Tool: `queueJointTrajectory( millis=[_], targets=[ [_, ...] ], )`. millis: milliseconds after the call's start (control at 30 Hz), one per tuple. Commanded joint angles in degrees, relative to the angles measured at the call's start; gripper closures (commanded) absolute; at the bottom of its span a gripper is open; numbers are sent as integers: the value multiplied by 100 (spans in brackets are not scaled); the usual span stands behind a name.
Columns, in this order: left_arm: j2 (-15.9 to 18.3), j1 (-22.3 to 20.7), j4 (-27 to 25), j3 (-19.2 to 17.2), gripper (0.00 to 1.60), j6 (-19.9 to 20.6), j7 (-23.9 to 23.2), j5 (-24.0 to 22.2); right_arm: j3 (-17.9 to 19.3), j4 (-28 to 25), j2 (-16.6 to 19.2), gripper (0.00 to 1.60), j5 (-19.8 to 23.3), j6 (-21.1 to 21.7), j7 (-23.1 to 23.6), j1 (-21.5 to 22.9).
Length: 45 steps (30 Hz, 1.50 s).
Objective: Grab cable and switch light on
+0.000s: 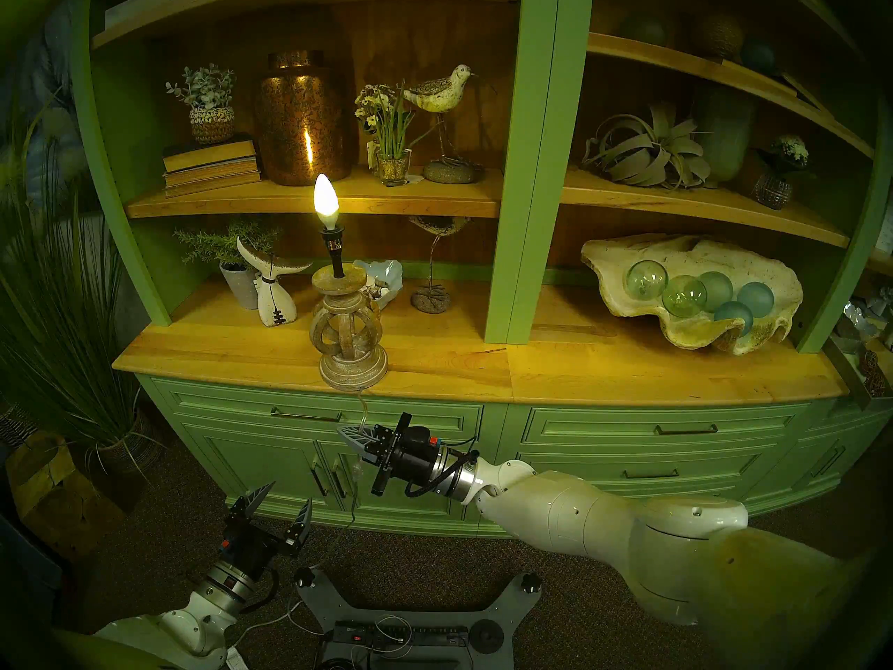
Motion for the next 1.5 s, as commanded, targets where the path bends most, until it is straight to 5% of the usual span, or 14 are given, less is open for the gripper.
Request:
queueJointTrajectory(
  millis=[0, 433, 533, 1467],
  targets=[
    [-111, 166, 50, -291, 0, -183, -279, -113, 44, -84, -20, 160, 78, -53, 556, 187],
    [-110, 151, 771, -706, 0, -183, -967, -217, -30, -126, -2, 160, 38, -53, 396, 209],
    [-165, 163, 995, -908, 0, -183, -1177, -546, -55, -137, 2, 160, 23, -53, 337, 216],
    [-847, 111, 1552, -1999, 0, -183, -3312, -1344, -107, -128, 4, 160, 96, -53, 411, 246]
  ],
)
